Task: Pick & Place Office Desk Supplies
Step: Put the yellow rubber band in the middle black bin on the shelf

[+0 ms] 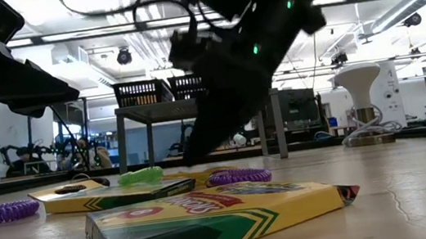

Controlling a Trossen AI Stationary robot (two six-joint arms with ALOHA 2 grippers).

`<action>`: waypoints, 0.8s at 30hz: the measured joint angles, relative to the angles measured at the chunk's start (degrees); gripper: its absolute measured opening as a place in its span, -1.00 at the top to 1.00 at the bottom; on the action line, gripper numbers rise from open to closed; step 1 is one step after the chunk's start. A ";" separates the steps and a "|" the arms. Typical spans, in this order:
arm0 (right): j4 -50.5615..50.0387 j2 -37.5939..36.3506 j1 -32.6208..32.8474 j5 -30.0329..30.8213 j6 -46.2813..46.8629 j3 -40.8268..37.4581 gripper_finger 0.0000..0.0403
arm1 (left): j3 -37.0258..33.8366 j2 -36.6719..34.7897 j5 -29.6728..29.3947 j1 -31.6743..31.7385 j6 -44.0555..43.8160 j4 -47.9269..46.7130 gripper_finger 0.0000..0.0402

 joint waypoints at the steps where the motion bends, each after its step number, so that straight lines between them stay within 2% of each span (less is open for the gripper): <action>1: 0.20 0.87 0.00 0.00 -0.29 0.33 0.22 | 0.00 0.00 0.00 0.00 0.00 0.00 0.32; 4: 0.20 3.28 0.04 0.04 -0.48 2.13 0.17 | 0.00 0.00 0.00 0.02 0.00 0.00 0.32; 7: -0.20 4.64 0.09 0.13 -1.55 3.65 0.26 | 0.00 0.00 0.00 0.01 0.00 -0.04 0.32; 11: -1.86 4.08 0.07 0.00 -2.05 4.65 0.56 | 0.00 0.00 0.02 0.02 0.00 0.00 0.32; 16: -4.48 -0.19 0.04 0.12 -2.15 4.80 0.92 | 0.00 0.00 0.00 0.02 0.00 0.00 0.32; 18: -4.68 -1.58 0.25 0.48 -2.15 4.58 0.94 | 0.00 0.00 0.00 0.02 0.00 -0.06 0.32; 24: -6.31 -5.38 1.91 7.19 -3.42 4.31 0.96 | 0.00 0.00 0.00 0.02 0.00 -0.07 0.32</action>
